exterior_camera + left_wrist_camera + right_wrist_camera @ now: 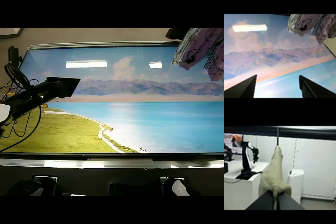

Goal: Fold the clothes and pants, and hang the long-sleeved shirts on hangers.

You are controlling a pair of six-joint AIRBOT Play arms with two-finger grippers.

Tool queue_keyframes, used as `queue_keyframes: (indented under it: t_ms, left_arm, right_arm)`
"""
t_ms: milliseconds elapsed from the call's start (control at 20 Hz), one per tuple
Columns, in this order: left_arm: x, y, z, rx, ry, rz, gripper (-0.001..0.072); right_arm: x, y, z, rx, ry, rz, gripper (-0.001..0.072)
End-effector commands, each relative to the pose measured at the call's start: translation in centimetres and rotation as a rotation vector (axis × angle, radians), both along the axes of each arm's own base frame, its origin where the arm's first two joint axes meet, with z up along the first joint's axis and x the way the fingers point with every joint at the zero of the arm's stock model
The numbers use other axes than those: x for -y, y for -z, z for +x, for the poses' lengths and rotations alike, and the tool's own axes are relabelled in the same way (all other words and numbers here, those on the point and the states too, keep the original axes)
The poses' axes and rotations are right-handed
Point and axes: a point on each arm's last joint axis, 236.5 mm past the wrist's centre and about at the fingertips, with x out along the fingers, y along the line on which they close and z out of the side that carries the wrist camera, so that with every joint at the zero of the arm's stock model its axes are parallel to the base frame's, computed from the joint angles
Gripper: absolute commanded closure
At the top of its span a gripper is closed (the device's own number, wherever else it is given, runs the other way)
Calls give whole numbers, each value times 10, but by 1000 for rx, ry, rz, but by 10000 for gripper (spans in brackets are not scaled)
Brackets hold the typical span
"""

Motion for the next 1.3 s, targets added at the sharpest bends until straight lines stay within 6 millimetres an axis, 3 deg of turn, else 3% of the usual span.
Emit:
queue_keyframes:
  t_ms: [0,150,300,350,450,500,650,750,800,850,950,1050,1100,1150,1250]
  left_arm:
    - [1,8,4,-18,0,6,109]
    - [1,9,4,-20,0,6,108]
    - [1,9,4,-20,0,6,108]
    - [1,9,4,-20,0,6,108]
    - [1,9,4,-20,0,6,108]
    - [1,9,4,-19,-1,5,104]
    - [1,8,4,-75,-23,-59,91]
    - [1,8,4,-125,-44,-116,91]
    - [1,8,5,-142,-52,-135,91]
    - [0,8,5,-147,-54,-141,91]
    - [0,8,5,-161,-59,-157,91]
    - [-1,7,5,-176,-69,-178,90]
    - [-3,5,5,-172,-74,-181,91]
    - [-8,4,7,-167,-87,-183,91]
    - [-21,-1,9,-156,-113,-189,90]
  right_arm:
    - [20,16,-12,46,26,63,690]
    - [28,33,-7,54,14,129,689]
    - [27,33,-7,58,10,132,687]
    - [25,32,-9,63,6,134,642]
    - [17,31,-15,86,-2,145,320]
    - [10,25,-21,105,-12,133,213]
    - [-38,-19,-27,280,-202,35,207]
    - [-77,-46,-2,395,-445,-7,207]
    - [-93,-48,22,416,-581,15,207]
    - [-109,-42,59,401,-742,68,207]
    - [-150,-14,140,315,-1095,210,211]
    - [-199,35,209,132,-1396,351,229]
    - [-219,75,237,-10,-1465,439,272]
    - [-240,130,259,-193,-1510,571,329]
    - [-281,240,272,-568,-1520,842,337]
